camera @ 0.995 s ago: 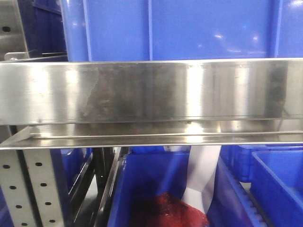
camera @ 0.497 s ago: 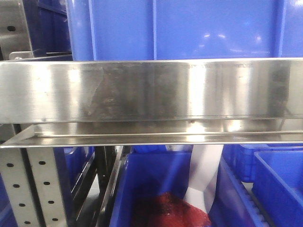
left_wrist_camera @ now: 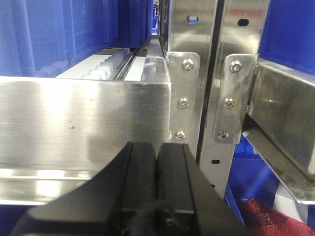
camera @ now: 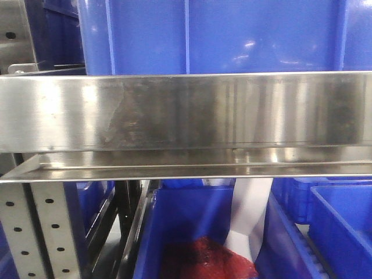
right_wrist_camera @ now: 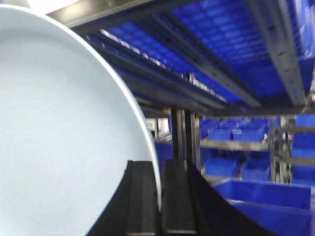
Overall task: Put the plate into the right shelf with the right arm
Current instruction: 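Reach the right gripper into the shelf and lower the plate into a blue bin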
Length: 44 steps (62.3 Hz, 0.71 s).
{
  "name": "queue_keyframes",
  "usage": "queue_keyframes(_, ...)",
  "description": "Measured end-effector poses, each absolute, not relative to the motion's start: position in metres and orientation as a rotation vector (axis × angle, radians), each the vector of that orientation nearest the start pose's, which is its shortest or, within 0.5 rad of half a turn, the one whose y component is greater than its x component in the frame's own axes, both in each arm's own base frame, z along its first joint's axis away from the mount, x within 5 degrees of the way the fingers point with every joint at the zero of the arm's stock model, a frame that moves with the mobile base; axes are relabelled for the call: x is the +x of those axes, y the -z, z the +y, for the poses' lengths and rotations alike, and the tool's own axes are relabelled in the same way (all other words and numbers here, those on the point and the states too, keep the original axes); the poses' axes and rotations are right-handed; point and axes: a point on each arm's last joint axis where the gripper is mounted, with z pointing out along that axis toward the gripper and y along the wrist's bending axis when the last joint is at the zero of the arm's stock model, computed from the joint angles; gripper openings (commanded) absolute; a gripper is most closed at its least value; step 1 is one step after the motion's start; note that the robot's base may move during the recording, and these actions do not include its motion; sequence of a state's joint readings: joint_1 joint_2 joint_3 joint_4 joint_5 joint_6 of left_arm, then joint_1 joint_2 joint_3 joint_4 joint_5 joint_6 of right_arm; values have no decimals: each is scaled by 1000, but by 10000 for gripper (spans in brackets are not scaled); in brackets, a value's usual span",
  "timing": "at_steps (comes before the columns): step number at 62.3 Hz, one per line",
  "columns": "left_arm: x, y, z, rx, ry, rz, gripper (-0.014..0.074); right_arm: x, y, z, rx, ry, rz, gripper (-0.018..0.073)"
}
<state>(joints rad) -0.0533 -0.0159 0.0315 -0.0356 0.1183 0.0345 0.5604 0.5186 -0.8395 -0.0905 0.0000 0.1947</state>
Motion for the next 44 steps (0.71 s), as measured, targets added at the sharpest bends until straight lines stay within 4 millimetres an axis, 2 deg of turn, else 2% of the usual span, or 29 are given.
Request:
queue_keyframes(10,56,-193,-3,46,45,1617,-47,113,-480,71,-283,-576,1209,55)
queue_keyframes(21,56,-193,-3,46,45,1617,-47,170,-489,91,-258,-506,1301,55)
queue_keyframes(28,56,-193,-3,46,45,1617,-47,210,-481,92,-218,-427,1390,55)
queue_keyframes(36,56,-193,-3,46,45,1617,-47,248,-460,93,-192,-367,1504,64)
queue_keyframes(40,56,-193,-3,46,45,1617,-47,261,-448,95,-191,-351,1563,109)
queue_keyframes(44,56,-193,-3,46,45,1617,-47,272,-436,99,-195,-340,1620,200)
